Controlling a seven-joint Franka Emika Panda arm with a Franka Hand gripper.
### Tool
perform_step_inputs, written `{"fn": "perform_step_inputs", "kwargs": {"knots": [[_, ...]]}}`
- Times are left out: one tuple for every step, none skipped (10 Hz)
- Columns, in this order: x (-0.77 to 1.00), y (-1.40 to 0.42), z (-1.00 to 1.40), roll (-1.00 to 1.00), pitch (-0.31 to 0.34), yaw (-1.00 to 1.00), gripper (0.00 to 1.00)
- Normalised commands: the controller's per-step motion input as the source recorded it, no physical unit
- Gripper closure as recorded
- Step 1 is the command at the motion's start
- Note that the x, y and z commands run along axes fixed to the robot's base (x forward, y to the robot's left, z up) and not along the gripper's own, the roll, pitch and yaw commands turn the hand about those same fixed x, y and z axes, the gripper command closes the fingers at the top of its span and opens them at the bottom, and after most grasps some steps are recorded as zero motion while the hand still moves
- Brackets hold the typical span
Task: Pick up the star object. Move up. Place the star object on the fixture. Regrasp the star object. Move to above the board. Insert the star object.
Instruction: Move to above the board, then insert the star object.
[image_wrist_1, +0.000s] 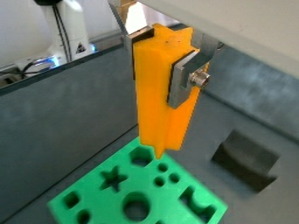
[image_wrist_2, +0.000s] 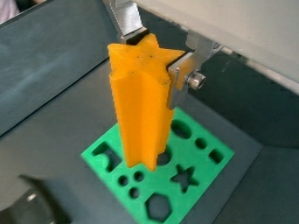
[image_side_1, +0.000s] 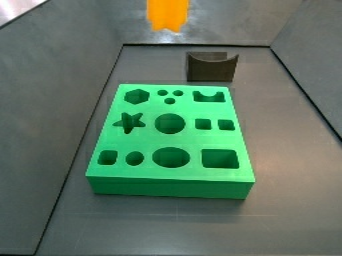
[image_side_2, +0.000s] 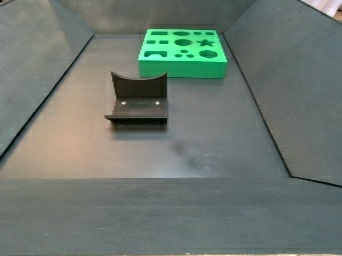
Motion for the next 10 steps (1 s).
{"fn": "perform_step_inputs", "kwargs": {"knots": [[-0.07, -0.02, 0.0, -0.4, -0.043, -0.04, 1.0], [-0.05, 0.0, 0.0, -0.23, -0.04, -0.02, 1.0], [-0.01, 0.0, -0.01, -0.01, 0.0, -0.01, 1.0], [-0.12, -0.04, -0.07, -0.13, -0.021, -0.37, 1.0], [-0.12, -0.11, -0.16, -0.16, -0.024, -0.75, 1.0], [0.0, -0.03, -0.14, -0.16, 0.0, -0.93, 1.0], [0.0, -0.04, -0.11, -0.15, 0.0, -0.95, 1.0], [0.0, -0.04, -0.12, -0.15, 0.0, -0.94, 1.0], [0.0, -0.06, -0.16, -0.17, 0.0, -0.9, 1.0], [-0.03, -0.16, -0.24, -0.22, 0.0, -0.74, 1.0]]}}
